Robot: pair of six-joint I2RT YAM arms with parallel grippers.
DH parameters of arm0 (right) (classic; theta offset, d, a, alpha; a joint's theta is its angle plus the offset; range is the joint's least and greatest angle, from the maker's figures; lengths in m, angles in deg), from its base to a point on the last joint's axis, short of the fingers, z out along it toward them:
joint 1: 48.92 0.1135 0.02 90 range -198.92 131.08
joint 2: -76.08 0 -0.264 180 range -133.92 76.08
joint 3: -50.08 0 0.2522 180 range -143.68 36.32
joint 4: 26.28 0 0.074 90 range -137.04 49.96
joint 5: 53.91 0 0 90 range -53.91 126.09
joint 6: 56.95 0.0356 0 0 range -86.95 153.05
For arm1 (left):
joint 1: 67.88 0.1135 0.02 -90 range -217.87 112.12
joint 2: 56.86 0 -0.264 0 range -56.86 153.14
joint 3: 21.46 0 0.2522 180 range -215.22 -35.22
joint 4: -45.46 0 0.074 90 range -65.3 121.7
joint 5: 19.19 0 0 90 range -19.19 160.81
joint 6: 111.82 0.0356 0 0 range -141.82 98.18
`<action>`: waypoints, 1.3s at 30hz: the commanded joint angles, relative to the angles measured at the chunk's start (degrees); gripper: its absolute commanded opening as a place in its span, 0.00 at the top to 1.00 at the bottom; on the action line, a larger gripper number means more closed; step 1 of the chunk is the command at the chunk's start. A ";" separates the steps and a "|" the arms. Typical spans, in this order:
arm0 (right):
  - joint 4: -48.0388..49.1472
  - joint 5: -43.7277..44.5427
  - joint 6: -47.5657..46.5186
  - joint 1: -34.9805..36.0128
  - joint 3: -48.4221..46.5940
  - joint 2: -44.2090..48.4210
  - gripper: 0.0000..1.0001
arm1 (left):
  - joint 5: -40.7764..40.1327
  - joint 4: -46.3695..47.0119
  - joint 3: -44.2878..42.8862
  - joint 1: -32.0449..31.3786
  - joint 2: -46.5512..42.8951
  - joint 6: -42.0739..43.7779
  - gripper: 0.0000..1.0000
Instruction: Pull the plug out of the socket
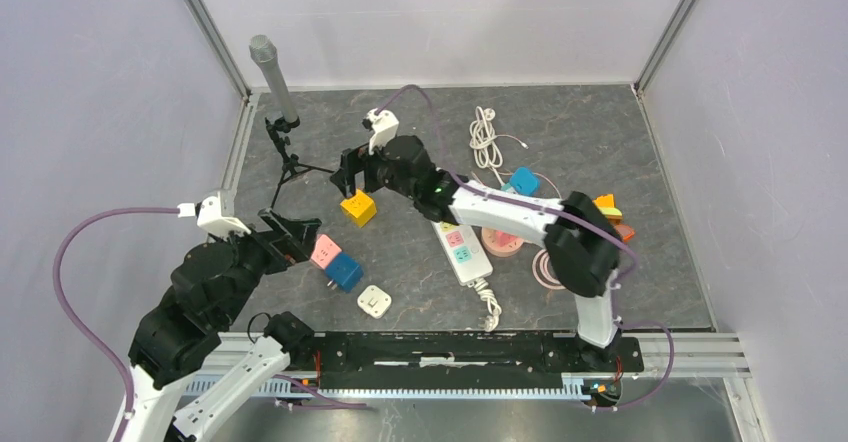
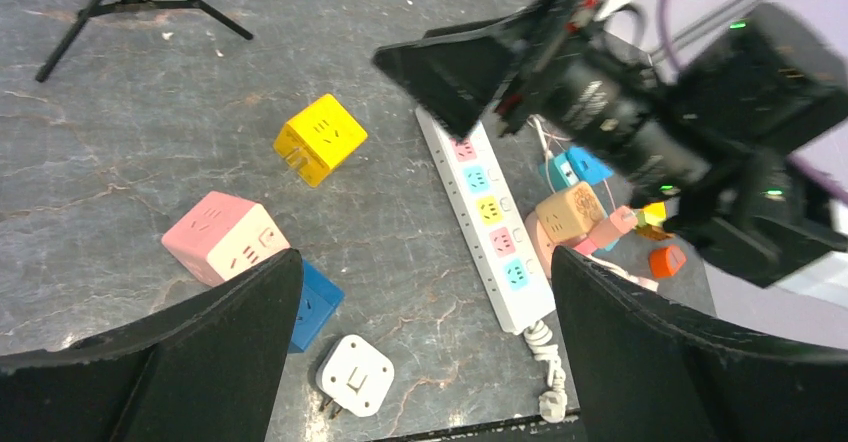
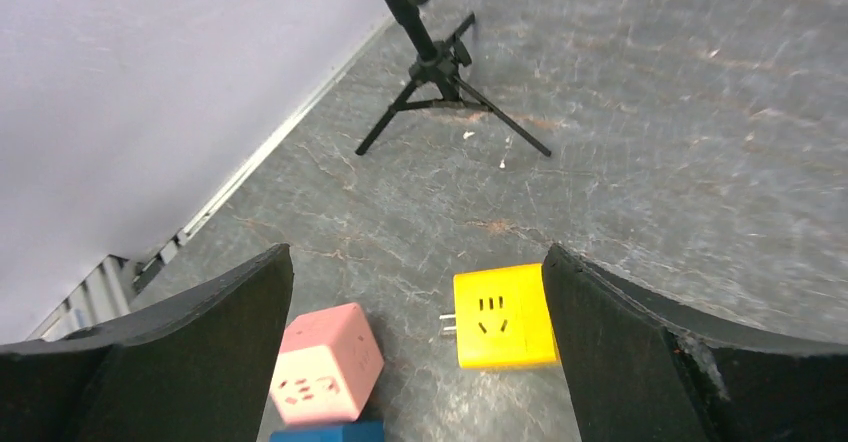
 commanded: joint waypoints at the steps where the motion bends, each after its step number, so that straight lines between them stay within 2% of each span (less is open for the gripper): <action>1: -4.97 4.25 -4.98 -0.08 5.11 12.42 0.02 | 4.82 -0.16 -0.52 0.15 0.32 1.59 0.00; 5: -15.21 13.91 -7.79 -0.06 13.35 23.15 0.04 | 6.39 2.04 2.09 0.16 1.20 0.11 0.00; 10: -25.26 24.60 -8.10 -0.18 27.47 39.00 0.04 | 12.21 10.43 7.44 0.15 2.68 -1.77 0.00; 14: -31.41 29.40 -5.14 -0.28 36.49 50.75 0.04 | 16.84 12.74 7.30 0.14 10.99 -4.28 0.00; 17: -34.43 34.28 -3.96 -1.64 40.85 55.60 0.03 | 19.12 15.34 6.91 0.07 17.19 -5.12 0.00; 21: -37.25 34.29 -3.00 -7.61 43.31 57.50 0.05 | 21.92 22.04 8.33 -0.08 22.41 -6.11 0.00; 24: -35.48 28.65 -5.66 -11.78 43.35 56.80 0.11 | 24.16 27.35 10.33 -0.67 26.08 -7.73 0.00; 28: -35.11 24.68 -8.40 -13.49 40.70 52.93 0.16 | 24.69 33.24 11.60 -2.26 31.39 -9.64 0.00; 34: -34.06 19.56 -13.25 -14.24 39.73 48.51 0.19 | 22.66 36.12 10.75 -6.17 37.77 -9.15 0.00; 37: -35.20 19.56 -15.24 -14.46 38.09 46.03 0.31 | 22.66 37.84 12.29 -6.78 38.11 -8.49 0.00; 39: -36.10 19.38 -16.75 -14.80 37.54 44.34 0.34 | 22.65 38.96 13.64 -6.83 37.83 -8.13 0.00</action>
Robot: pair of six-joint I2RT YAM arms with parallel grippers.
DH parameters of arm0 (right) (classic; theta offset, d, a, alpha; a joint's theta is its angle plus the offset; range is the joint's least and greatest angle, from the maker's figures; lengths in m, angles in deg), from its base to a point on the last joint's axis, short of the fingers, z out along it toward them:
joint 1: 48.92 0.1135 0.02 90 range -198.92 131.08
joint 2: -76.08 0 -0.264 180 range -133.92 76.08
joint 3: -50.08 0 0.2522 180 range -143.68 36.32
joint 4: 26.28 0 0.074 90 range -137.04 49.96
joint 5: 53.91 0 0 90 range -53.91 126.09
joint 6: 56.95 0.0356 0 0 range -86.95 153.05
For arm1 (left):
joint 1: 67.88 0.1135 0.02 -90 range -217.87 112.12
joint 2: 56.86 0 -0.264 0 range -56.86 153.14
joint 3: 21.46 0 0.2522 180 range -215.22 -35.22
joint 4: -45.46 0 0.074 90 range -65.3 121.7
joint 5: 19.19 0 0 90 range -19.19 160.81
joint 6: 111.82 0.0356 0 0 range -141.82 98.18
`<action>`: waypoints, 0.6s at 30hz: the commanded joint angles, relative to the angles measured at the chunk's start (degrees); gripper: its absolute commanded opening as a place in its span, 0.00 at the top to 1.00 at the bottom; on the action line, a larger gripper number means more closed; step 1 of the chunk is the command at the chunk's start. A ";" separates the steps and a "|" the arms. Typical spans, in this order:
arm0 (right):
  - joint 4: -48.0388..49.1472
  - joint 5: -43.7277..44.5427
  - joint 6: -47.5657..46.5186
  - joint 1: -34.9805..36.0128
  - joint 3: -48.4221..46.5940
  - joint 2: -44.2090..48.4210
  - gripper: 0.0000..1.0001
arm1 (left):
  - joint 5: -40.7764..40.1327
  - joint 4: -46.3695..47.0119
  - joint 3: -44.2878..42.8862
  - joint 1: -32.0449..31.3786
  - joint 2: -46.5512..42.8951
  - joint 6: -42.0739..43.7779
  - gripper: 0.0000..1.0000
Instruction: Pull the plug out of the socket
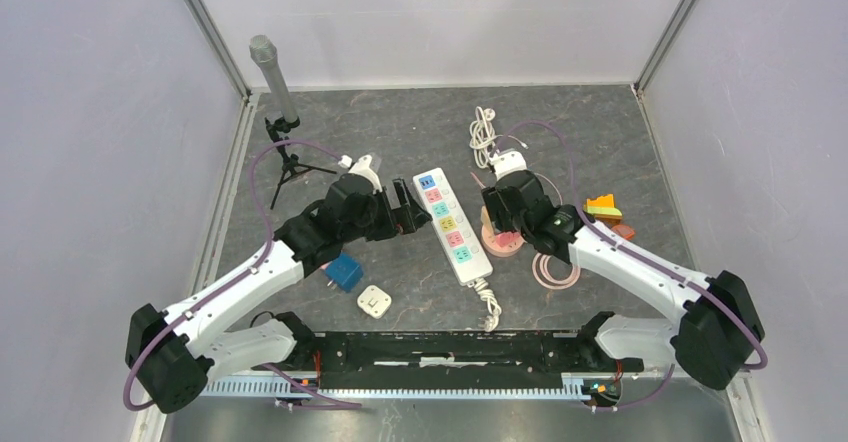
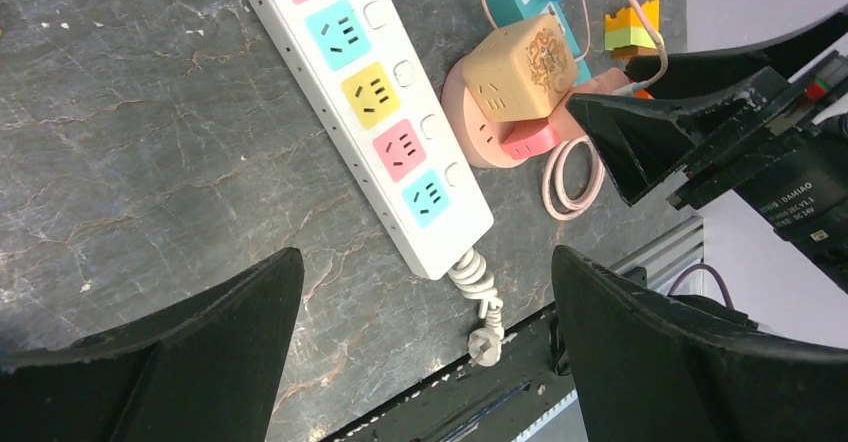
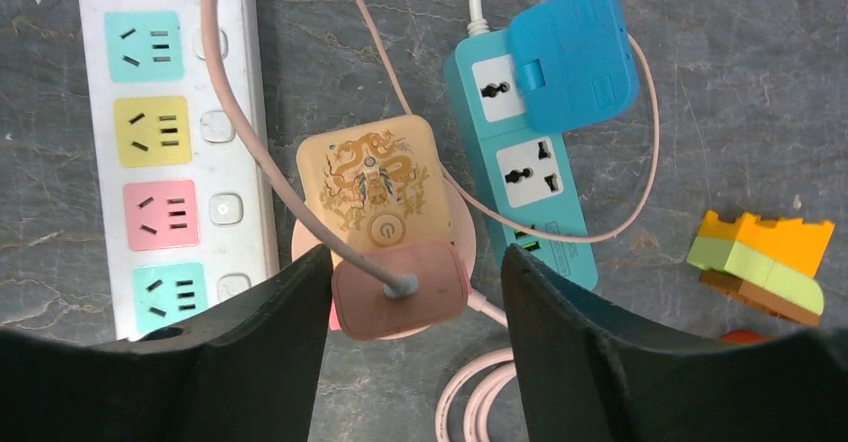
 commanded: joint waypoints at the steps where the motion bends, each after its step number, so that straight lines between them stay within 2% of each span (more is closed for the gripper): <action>1: -0.79 -1.75 -4.92 -0.80 -3.64 -3.10 0.36 | -0.13 5.91 2.20 -0.46 -0.61 -0.28 0.00; 9: 1.30 -5.44 -9.77 -0.89 -1.80 -3.20 0.34 | 4.90 6.62 3.65 -0.47 0.33 2.49 0.00; 11: 1.39 -6.14 -9.66 -0.89 -1.69 -2.73 0.41 | 6.21 6.60 3.57 -0.47 0.58 3.31 0.00; 13: 0.56 -7.63 -9.70 -0.90 -2.03 -2.88 0.42 | 7.15 6.62 2.98 -0.47 1.15 4.03 0.00; 15: -0.86 -8.61 -10.04 -0.90 -2.43 -3.27 0.42 | 7.54 6.63 1.98 -0.46 1.76 4.52 0.00; 18: -2.52 -8.69 -10.48 -0.89 -2.39 -3.53 0.36 | 7.65 7.24 1.11 -0.46 2.64 4.54 0.00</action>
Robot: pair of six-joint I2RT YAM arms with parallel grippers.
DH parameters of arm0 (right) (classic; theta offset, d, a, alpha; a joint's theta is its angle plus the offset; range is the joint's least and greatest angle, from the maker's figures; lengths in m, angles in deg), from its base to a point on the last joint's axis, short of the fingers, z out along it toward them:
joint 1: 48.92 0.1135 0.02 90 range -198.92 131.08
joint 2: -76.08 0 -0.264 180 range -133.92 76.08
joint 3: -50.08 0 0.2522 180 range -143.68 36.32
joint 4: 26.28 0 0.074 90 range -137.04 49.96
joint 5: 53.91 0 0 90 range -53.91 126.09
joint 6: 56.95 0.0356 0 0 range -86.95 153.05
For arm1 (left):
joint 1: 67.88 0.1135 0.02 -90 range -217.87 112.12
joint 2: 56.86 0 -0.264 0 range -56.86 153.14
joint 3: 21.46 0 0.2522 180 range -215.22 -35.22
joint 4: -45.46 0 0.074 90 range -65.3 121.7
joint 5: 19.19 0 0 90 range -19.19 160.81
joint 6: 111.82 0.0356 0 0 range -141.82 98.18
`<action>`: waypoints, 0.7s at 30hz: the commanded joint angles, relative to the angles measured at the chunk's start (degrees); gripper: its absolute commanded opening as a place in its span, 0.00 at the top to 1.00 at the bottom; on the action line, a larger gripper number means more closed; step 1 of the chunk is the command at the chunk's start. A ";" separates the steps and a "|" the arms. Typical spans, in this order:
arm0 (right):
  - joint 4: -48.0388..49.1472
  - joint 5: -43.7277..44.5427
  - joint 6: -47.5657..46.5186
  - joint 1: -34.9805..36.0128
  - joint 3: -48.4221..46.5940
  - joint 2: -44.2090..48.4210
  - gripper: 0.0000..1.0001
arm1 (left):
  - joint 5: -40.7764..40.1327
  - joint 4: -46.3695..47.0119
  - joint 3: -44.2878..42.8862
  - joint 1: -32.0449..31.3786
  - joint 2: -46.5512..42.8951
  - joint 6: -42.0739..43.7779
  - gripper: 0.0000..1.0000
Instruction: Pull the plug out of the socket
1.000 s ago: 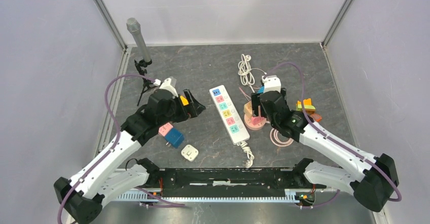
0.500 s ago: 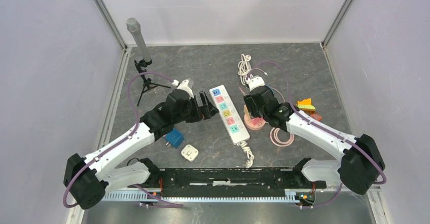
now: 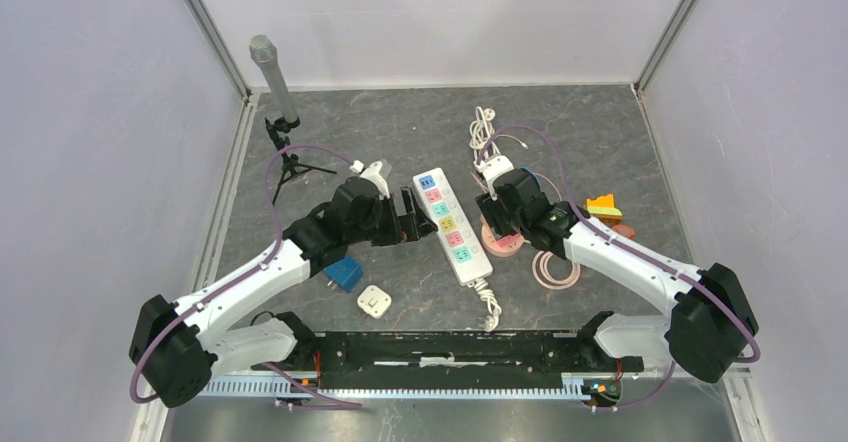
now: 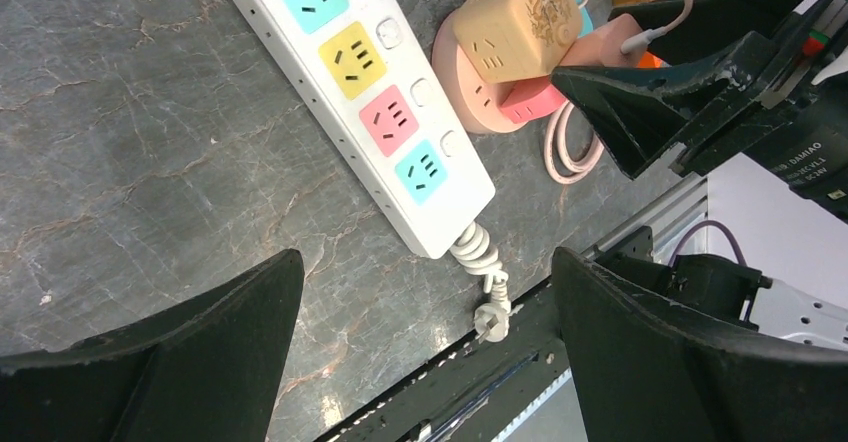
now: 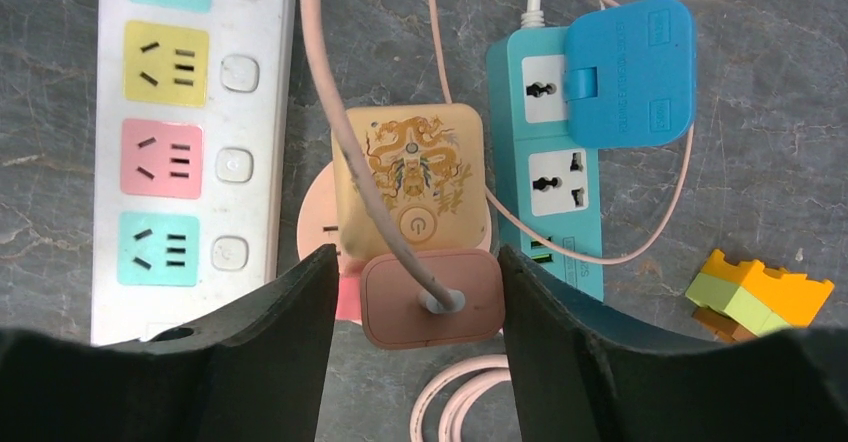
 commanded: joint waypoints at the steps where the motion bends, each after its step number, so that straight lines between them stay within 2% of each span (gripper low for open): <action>1: -2.42 -1.42 -1.25 -0.19 -1.18 -0.11 0.36 | 1.94 3.36 -2.30 -0.19 1.29 2.62 0.00; 3: -3.37 -1.46 -1.35 -0.19 -1.32 -0.02 0.37 | 2.14 4.59 -2.44 -0.25 1.95 2.39 0.00; 7: -4.56 -2.20 -0.64 -0.20 -2.24 -0.35 0.57 | 3.39 5.86 -4.48 -0.20 4.82 2.38 0.00; 10: -3.72 -2.24 -0.01 -0.19 -1.57 -0.22 0.67 | 4.34 6.71 -6.28 -0.25 7.51 2.56 0.00; 14: 2.26 -1.37 3.18 -0.19 0.36 0.53 0.77 | 4.36 9.01 -6.70 -0.24 10.38 1.18 0.00; 21: 17.87 0.41 10.60 -0.11 5.86 0.83 0.82 | 2.47 11.34 -6.74 -0.22 13.93 -2.87 0.00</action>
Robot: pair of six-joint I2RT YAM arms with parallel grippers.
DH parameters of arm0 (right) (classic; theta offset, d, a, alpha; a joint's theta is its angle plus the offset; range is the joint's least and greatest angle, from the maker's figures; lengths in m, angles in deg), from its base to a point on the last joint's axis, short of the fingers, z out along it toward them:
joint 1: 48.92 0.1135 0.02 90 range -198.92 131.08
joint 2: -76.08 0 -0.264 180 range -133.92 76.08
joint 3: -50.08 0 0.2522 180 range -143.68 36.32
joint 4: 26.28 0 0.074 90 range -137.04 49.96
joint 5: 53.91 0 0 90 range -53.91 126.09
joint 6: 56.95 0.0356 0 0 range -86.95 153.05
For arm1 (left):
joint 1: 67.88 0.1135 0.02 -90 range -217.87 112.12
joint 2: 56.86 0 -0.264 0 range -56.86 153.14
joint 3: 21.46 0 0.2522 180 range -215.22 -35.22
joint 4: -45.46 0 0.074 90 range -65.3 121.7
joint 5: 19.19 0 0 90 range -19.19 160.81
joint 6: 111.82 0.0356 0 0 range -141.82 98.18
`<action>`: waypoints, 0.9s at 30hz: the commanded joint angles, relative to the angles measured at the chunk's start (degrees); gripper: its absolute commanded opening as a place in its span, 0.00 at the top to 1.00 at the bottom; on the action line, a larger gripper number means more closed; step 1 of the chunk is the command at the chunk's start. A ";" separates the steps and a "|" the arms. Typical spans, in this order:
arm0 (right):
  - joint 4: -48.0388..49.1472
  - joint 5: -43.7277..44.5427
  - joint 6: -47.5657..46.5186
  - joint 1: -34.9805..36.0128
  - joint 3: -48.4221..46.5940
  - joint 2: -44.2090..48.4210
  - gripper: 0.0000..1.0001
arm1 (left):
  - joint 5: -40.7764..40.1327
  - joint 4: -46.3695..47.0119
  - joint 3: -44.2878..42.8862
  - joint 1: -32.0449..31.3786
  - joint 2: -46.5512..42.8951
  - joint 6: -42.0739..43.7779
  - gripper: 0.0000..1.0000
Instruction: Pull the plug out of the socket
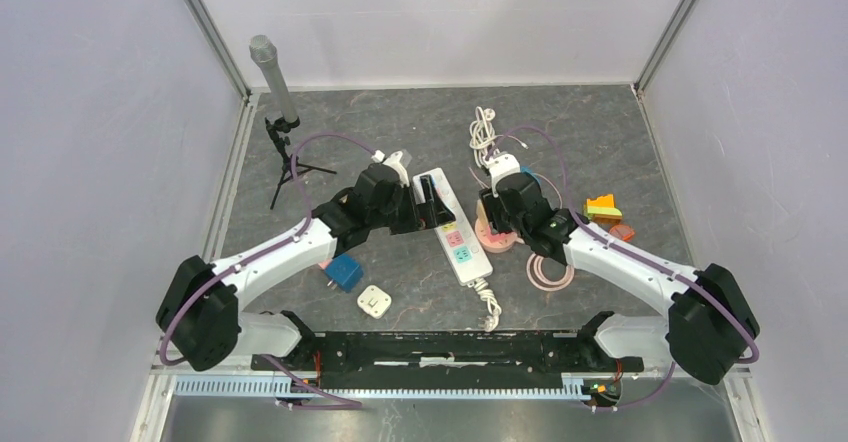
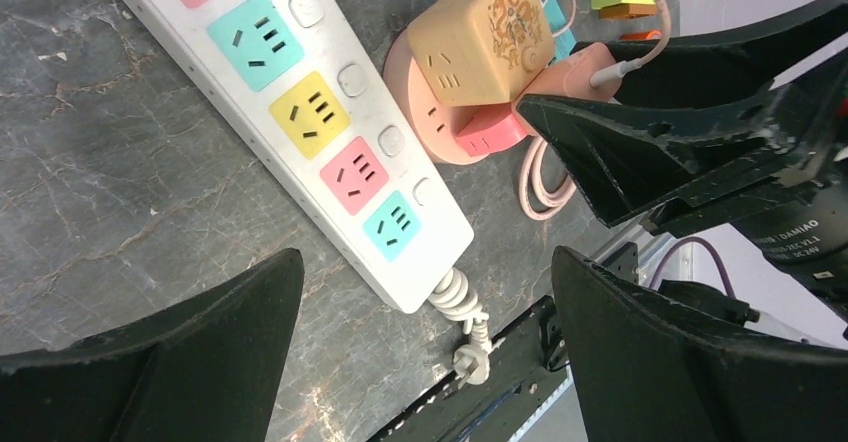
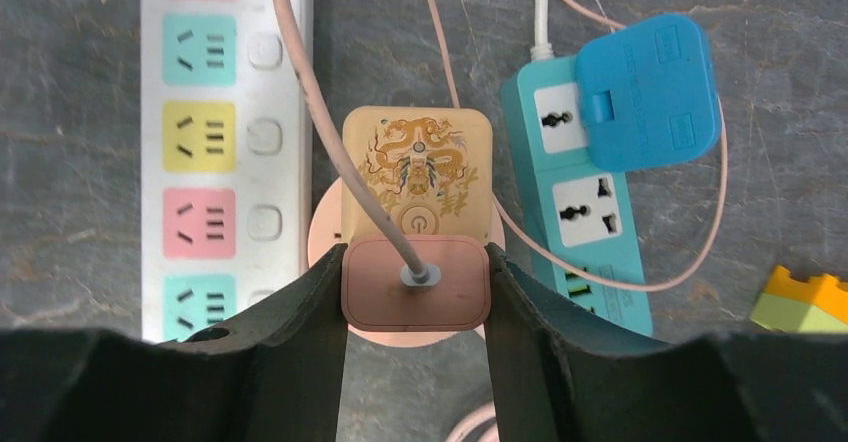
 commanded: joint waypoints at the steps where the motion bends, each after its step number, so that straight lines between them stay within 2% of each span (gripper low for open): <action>1: 12.72 1.67 6.07 0.15 2.93 0.06 0.82 | -1.05 3.89 -2.26 -0.16 1.85 -2.91 0.00; 7: 19.54 4.04 8.97 0.16 1.21 -3.08 0.84 | -2.33 6.21 -2.92 -0.12 4.94 -5.59 0.02; 10: 20.82 3.42 7.38 0.15 0.33 -4.39 0.82 | -1.65 7.20 -4.17 -0.17 7.60 -6.74 0.09; 14: 22.15 1.38 5.39 0.16 3.39 -2.50 0.73 | 1.56 12.07 -4.42 -0.21 11.62 -9.34 0.20; 17: 19.73 1.32 5.48 0.14 5.29 -0.41 0.63 | 3.98 15.32 -4.44 -0.38 14.71 -11.39 0.26; 23: 16.11 1.57 5.20 0.19 8.64 2.62 0.49 | 5.08 18.04 -5.75 -1.85 19.01 -13.55 0.29; 27: 16.78 1.68 4.65 0.20 10.64 4.18 0.45 | 5.49 19.46 -6.42 -2.56 20.96 -14.96 0.29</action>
